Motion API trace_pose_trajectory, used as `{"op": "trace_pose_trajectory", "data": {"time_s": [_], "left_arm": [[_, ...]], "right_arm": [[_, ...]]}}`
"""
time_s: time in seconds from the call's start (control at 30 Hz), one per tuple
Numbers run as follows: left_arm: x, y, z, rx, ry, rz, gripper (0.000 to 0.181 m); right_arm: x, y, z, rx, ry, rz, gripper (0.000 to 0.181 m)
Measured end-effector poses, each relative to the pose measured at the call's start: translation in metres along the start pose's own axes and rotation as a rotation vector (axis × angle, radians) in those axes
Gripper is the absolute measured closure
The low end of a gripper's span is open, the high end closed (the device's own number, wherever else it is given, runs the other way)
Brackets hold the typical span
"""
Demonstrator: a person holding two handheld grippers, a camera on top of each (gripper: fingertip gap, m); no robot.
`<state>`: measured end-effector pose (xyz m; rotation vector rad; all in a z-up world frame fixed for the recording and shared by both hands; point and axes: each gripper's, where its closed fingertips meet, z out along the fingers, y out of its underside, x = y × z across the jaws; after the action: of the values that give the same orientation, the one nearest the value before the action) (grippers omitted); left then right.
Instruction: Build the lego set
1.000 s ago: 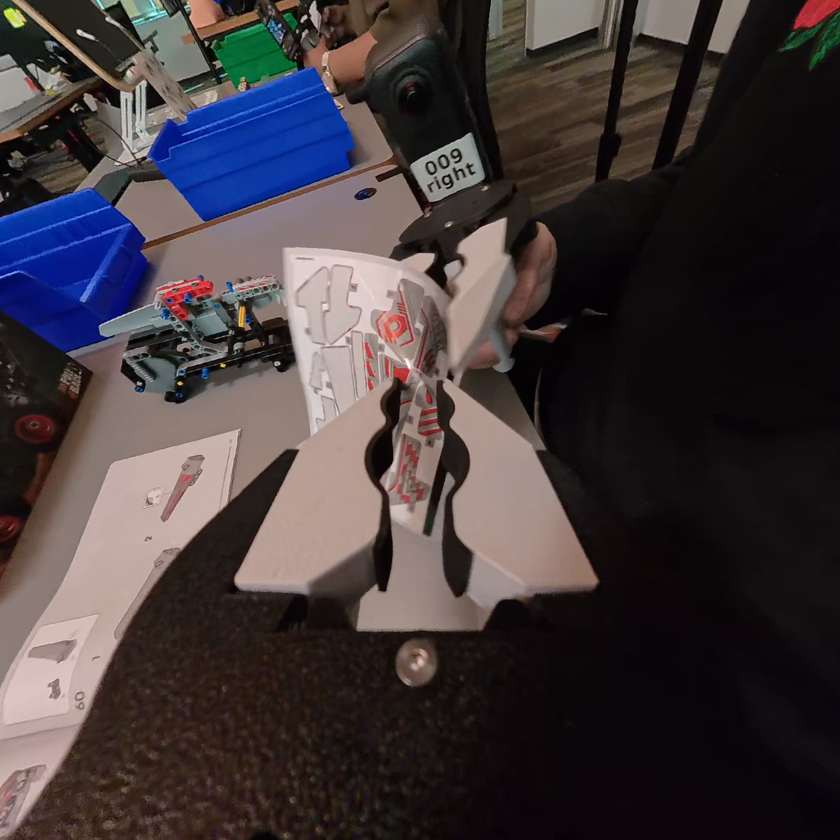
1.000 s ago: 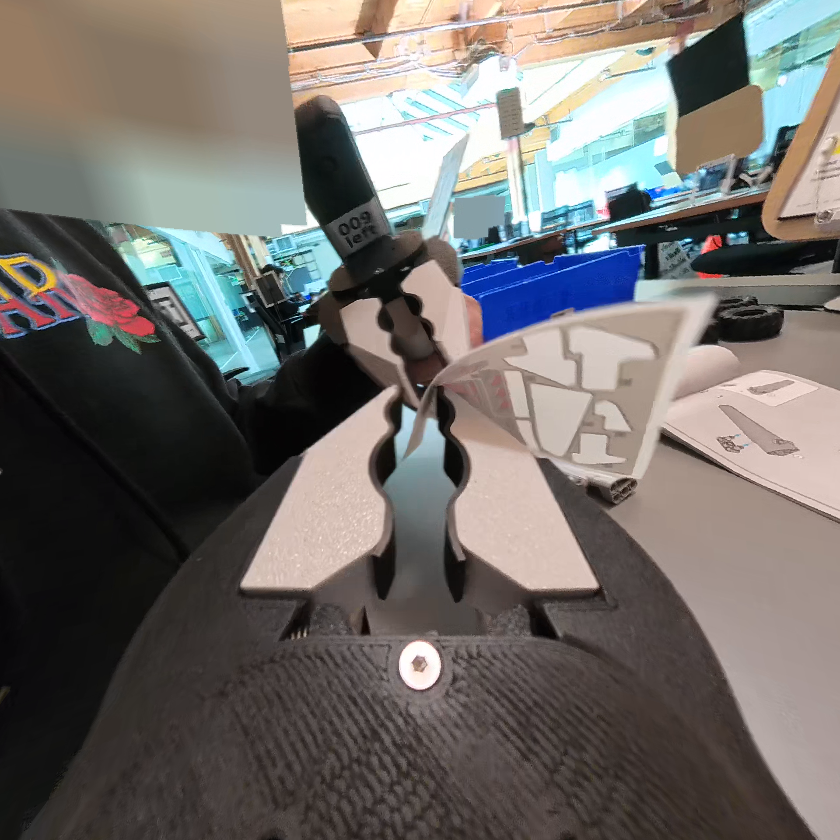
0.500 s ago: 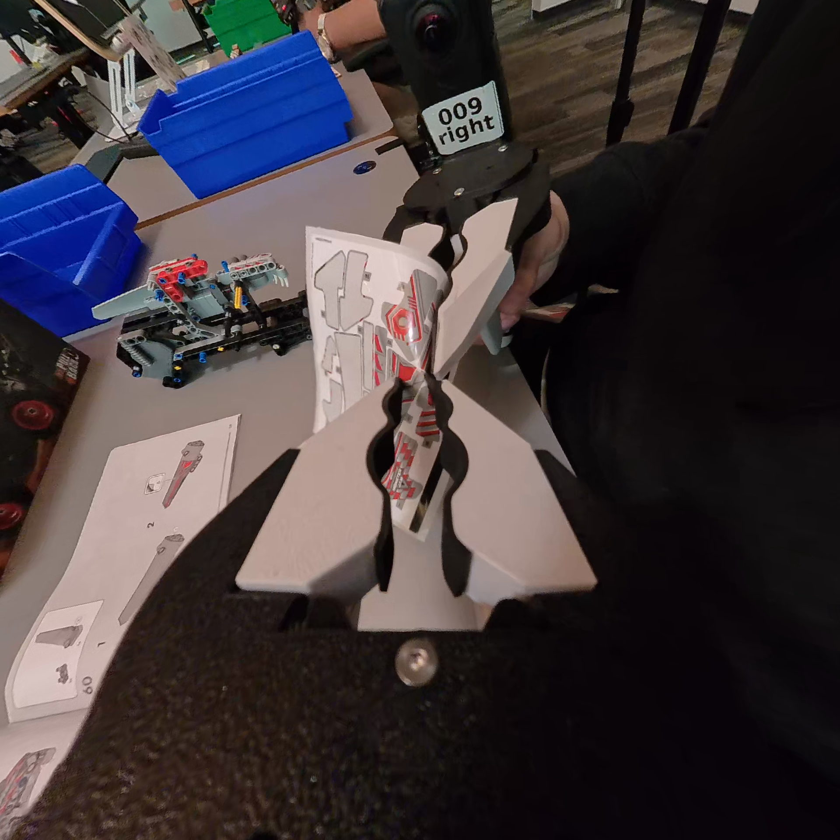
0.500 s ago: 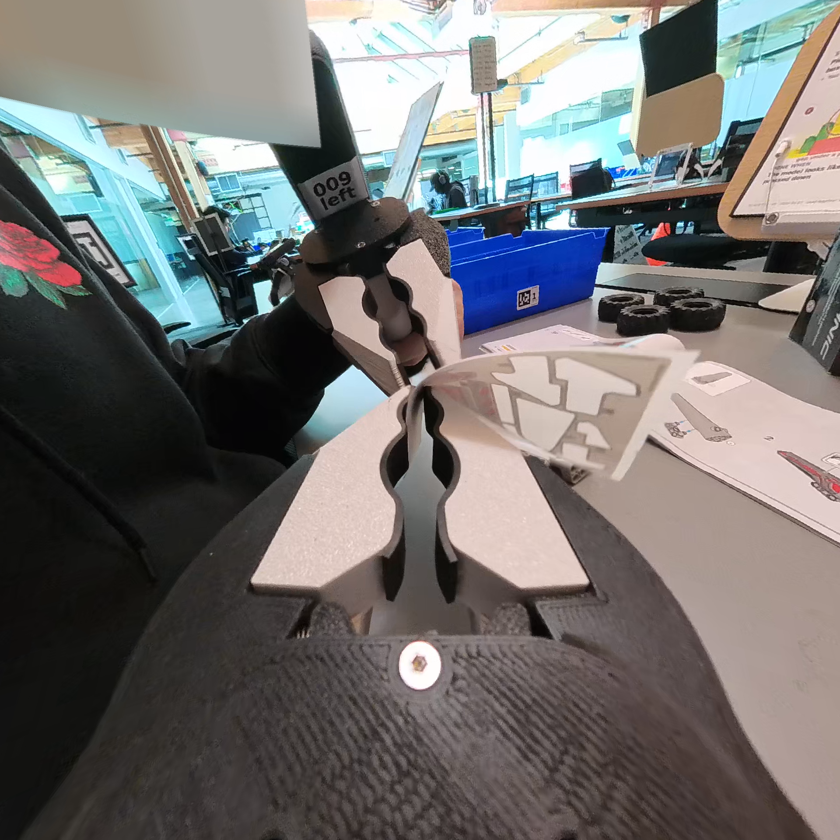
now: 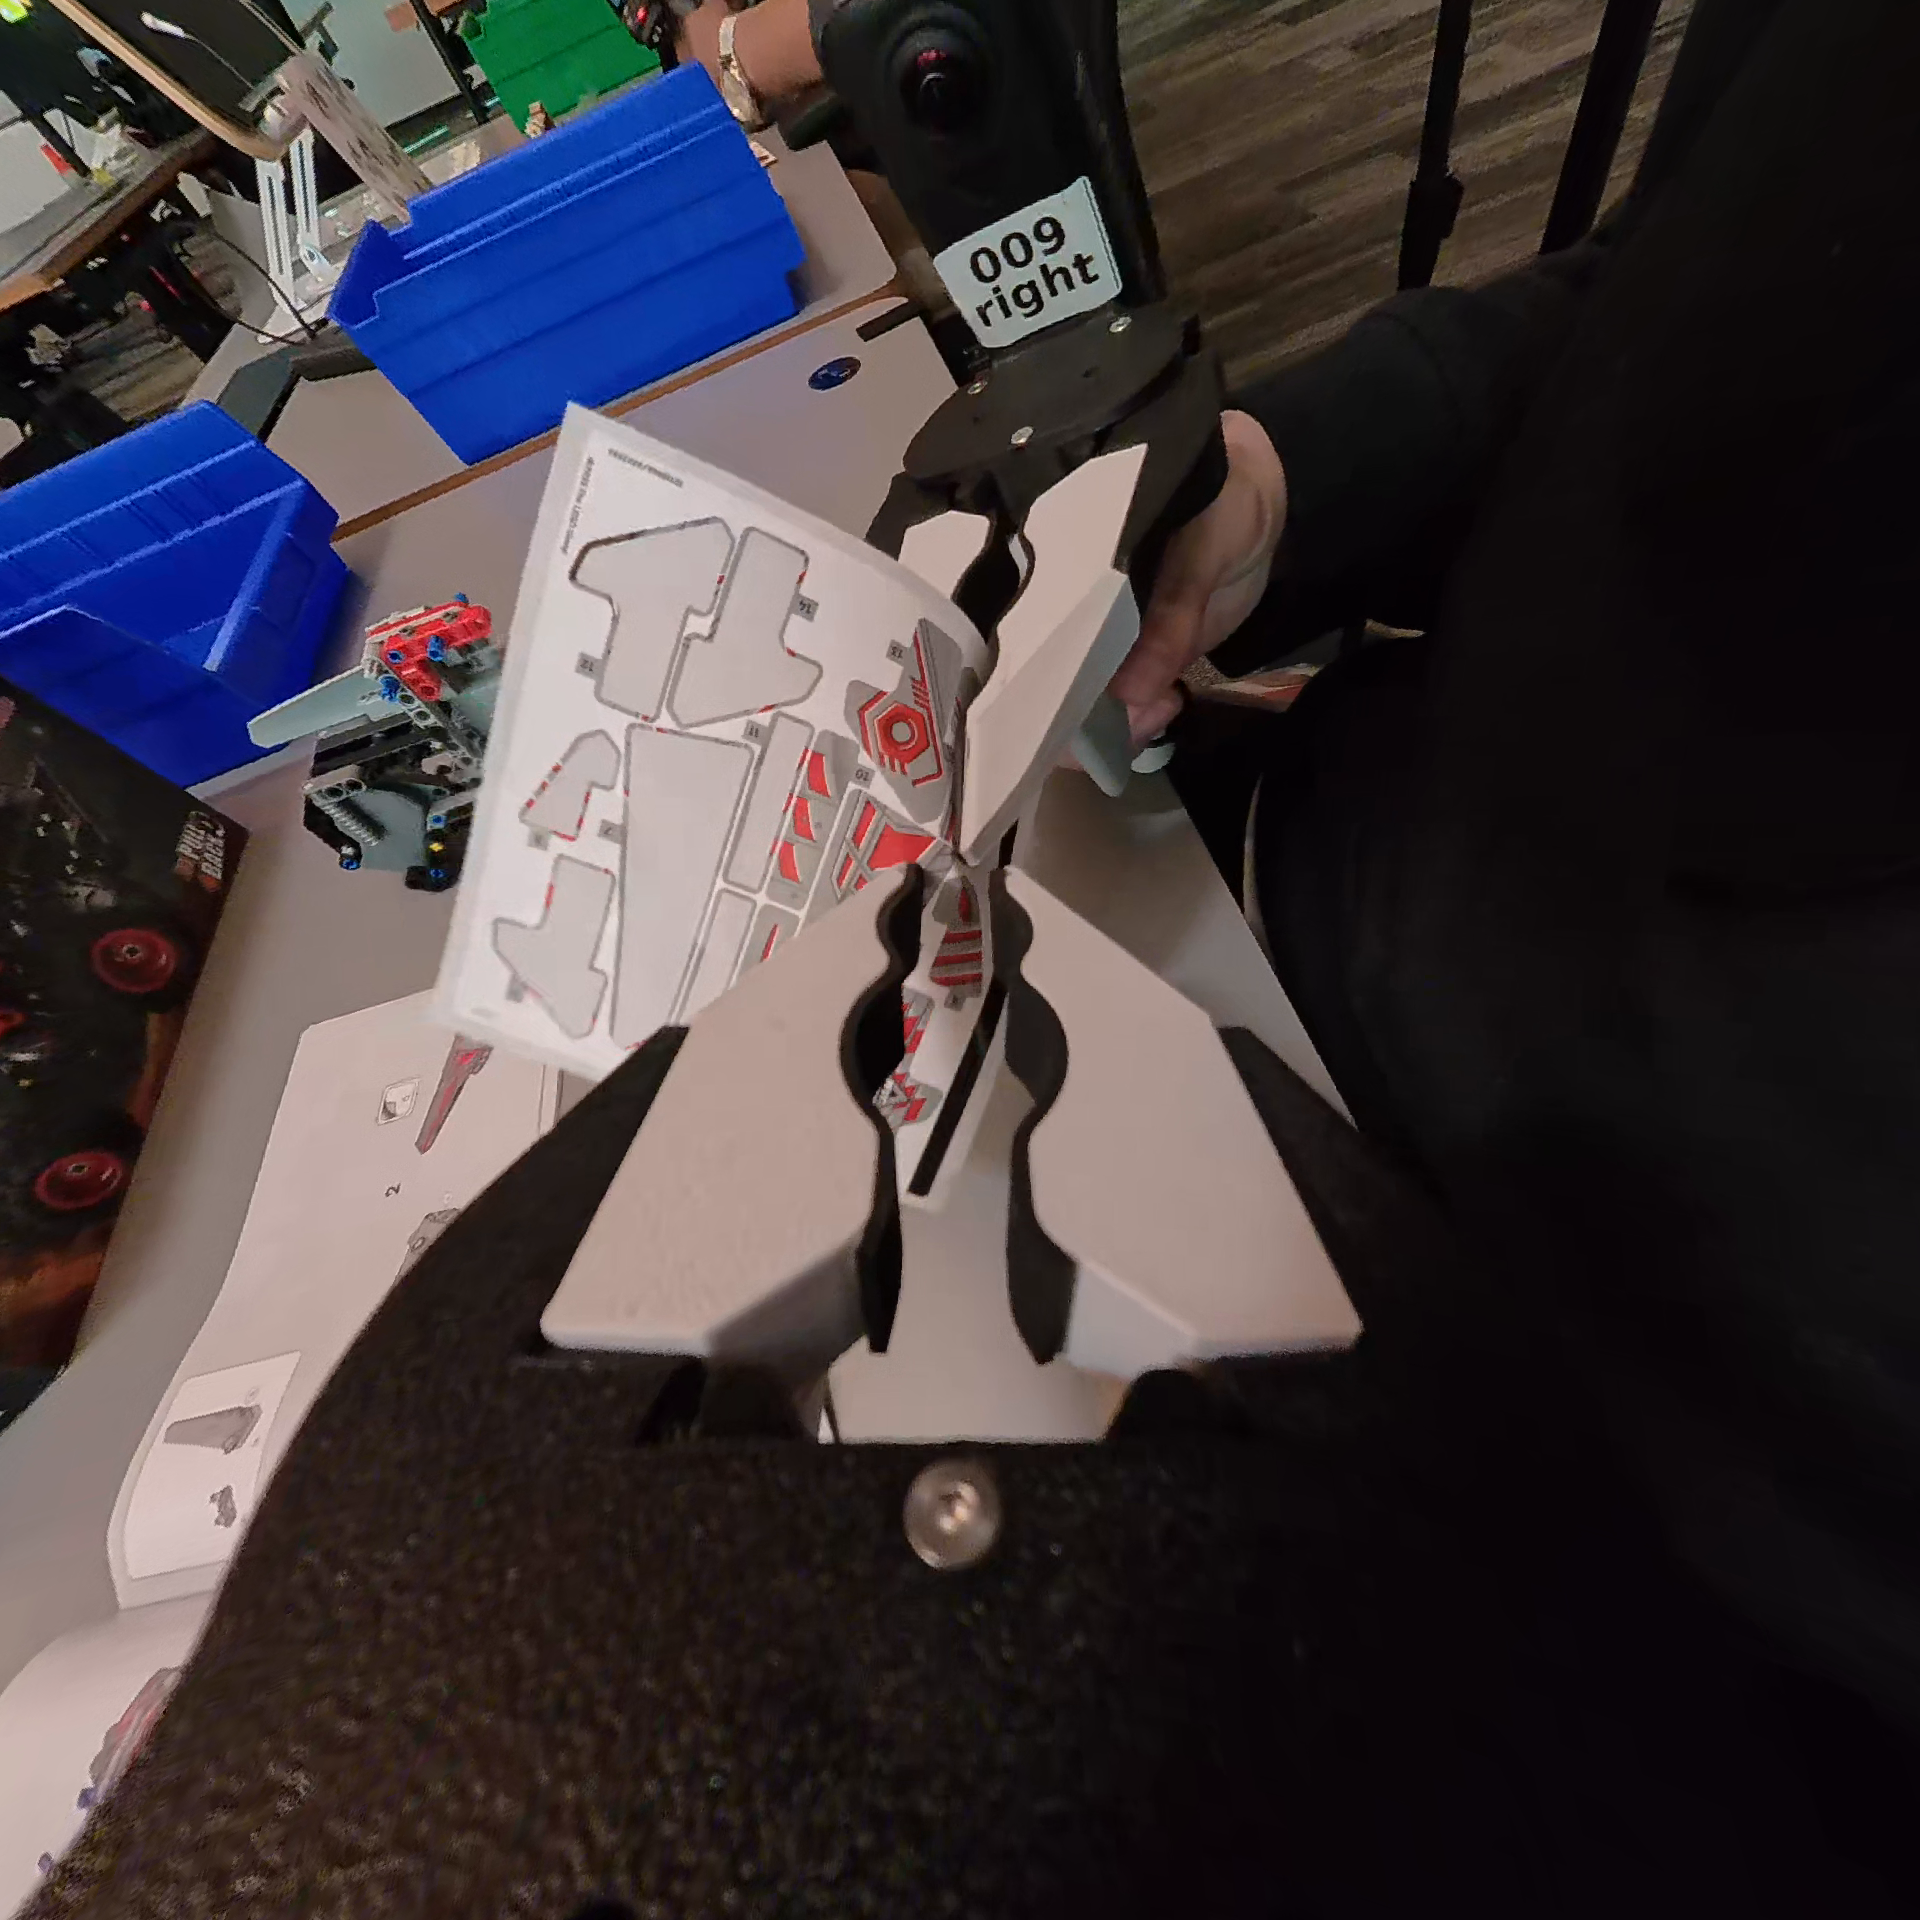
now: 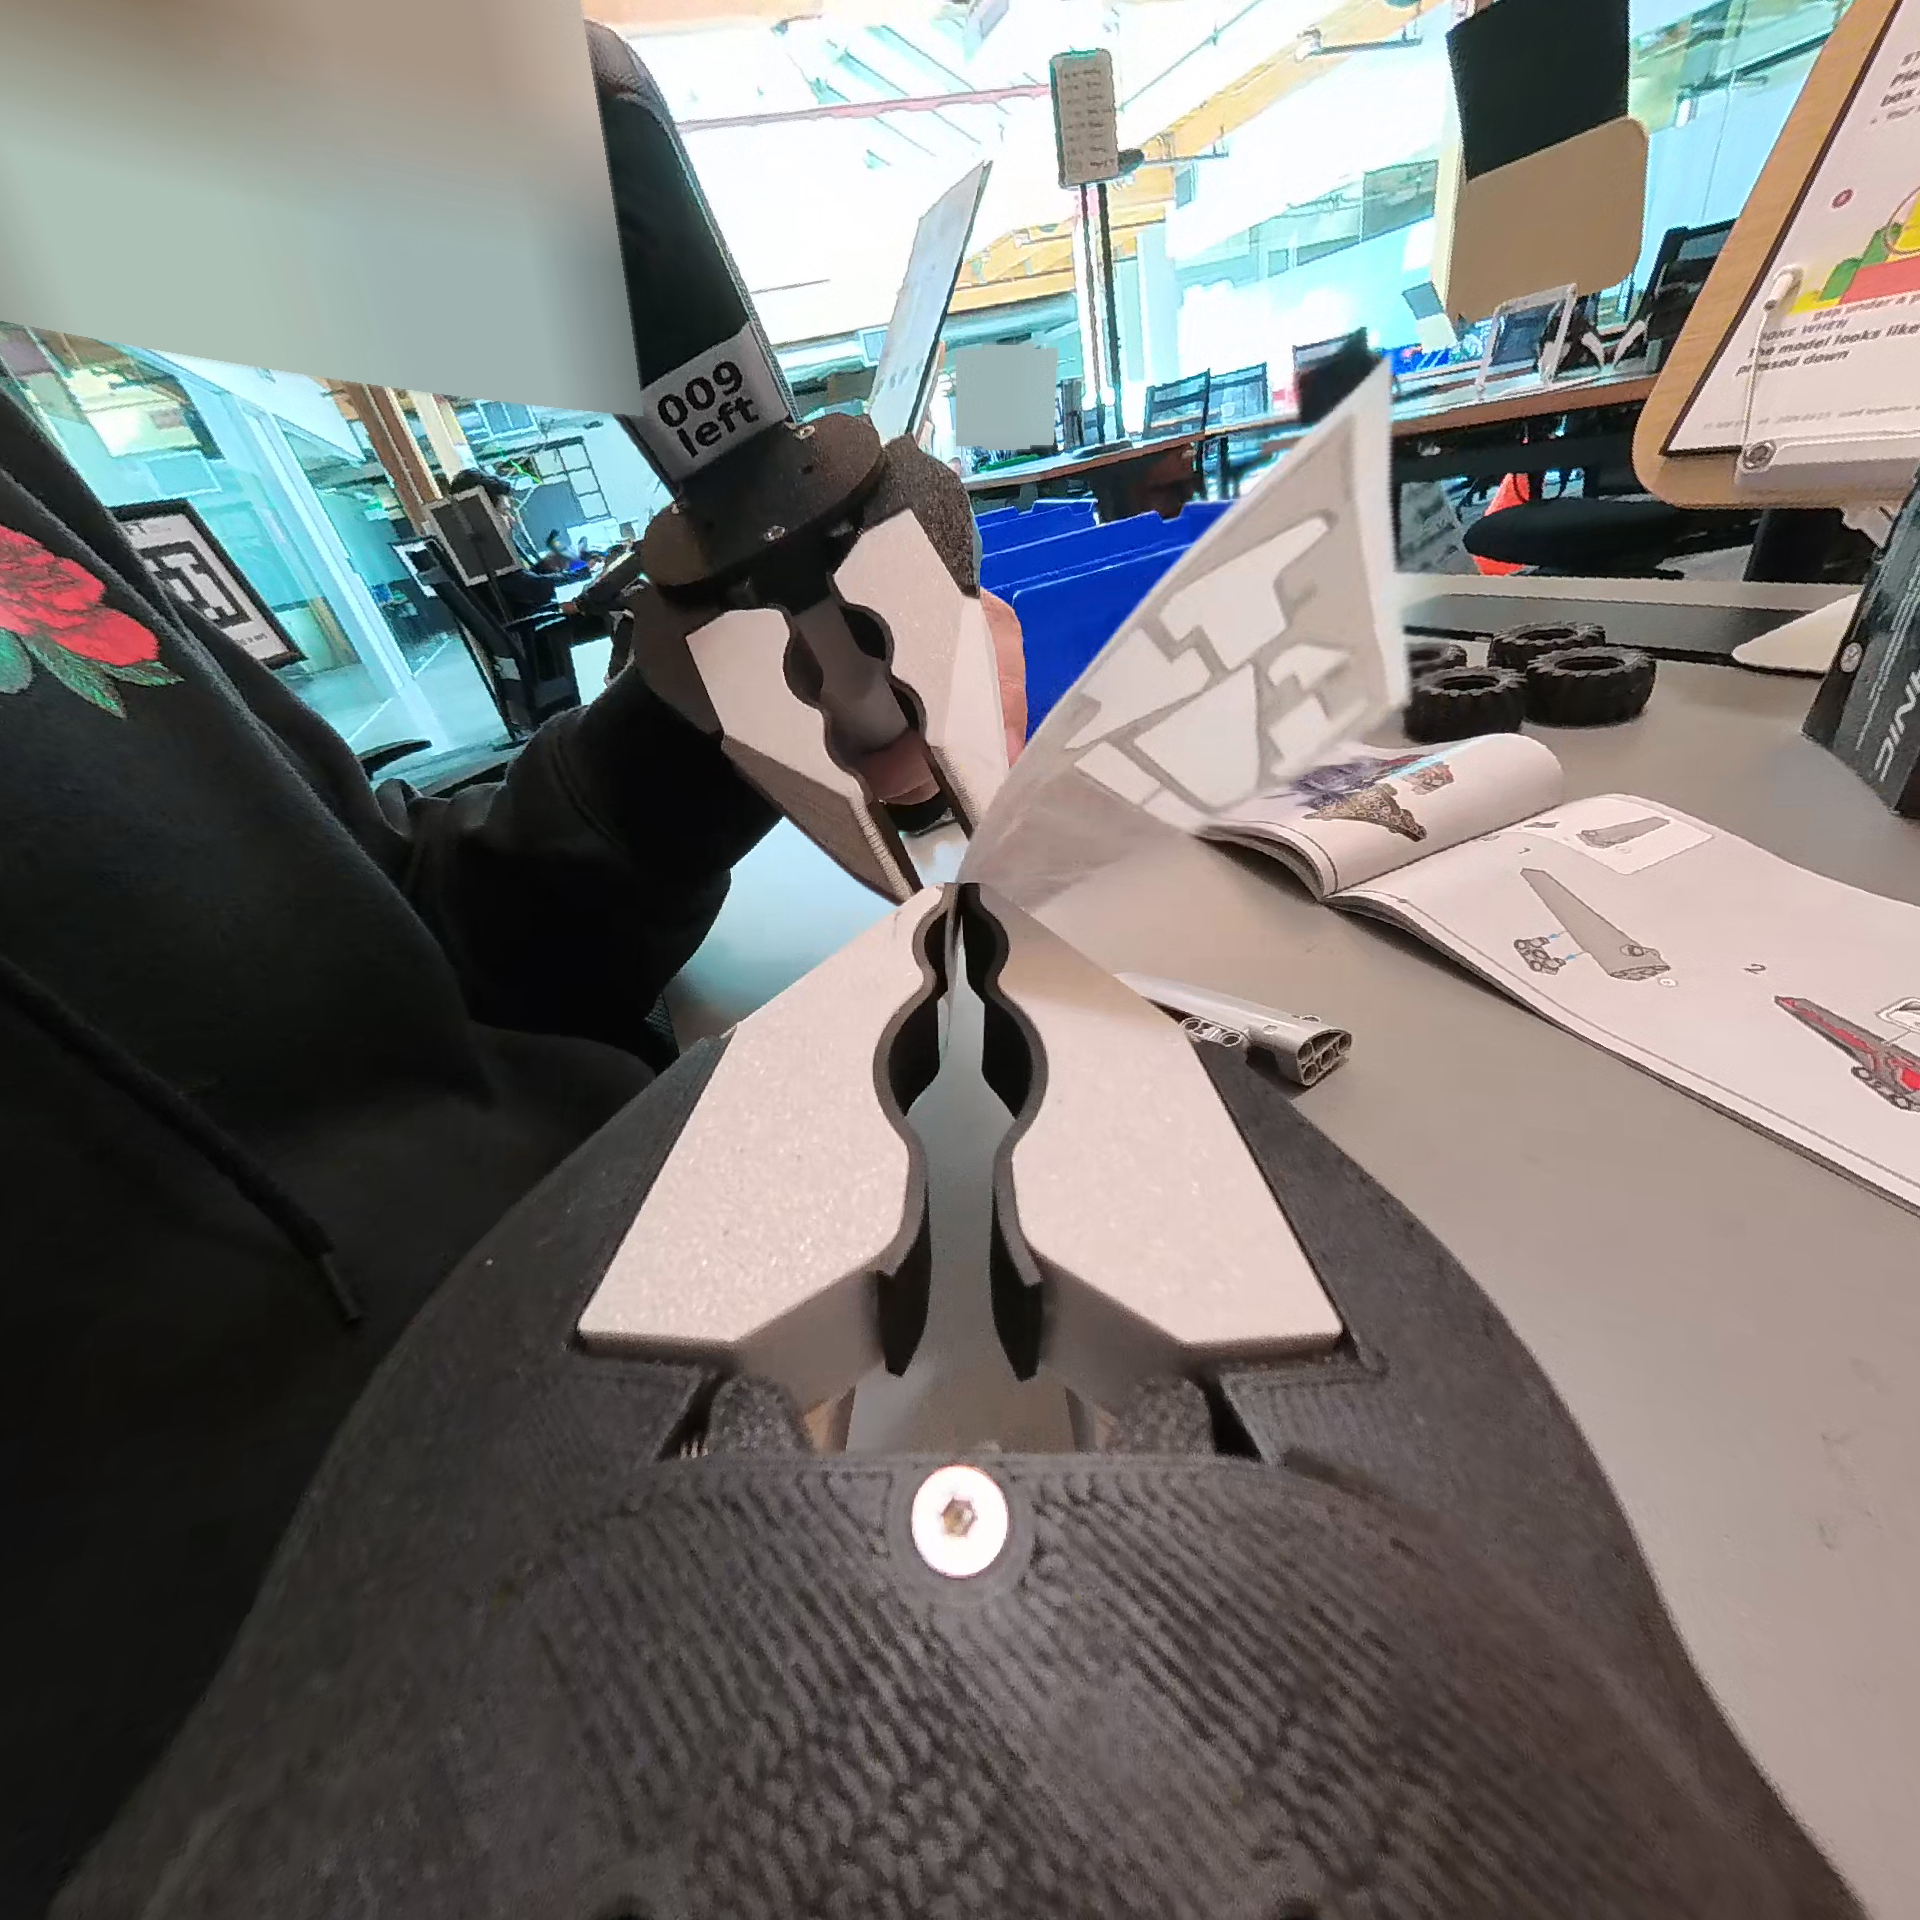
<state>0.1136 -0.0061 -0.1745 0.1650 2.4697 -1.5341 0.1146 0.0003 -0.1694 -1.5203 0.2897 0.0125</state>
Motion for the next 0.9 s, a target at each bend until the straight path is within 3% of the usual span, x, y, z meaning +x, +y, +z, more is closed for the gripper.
{"op": "trace_pose_trajectory", "data": {"time_s": [0.47,0.9], "left_arm": [[0.009,-0.007,0.003,0.078,0.084,-0.055,0.175],[0.021,-0.003,0.005,0.082,0.18,-0.101,0.175]], "right_arm": [[-0.011,-0.004,-0.003,0.033,-0.087,0.003,0.181],[-0.018,0.007,-0.003,-0.045,-0.082,-0.209,0.181]]}}
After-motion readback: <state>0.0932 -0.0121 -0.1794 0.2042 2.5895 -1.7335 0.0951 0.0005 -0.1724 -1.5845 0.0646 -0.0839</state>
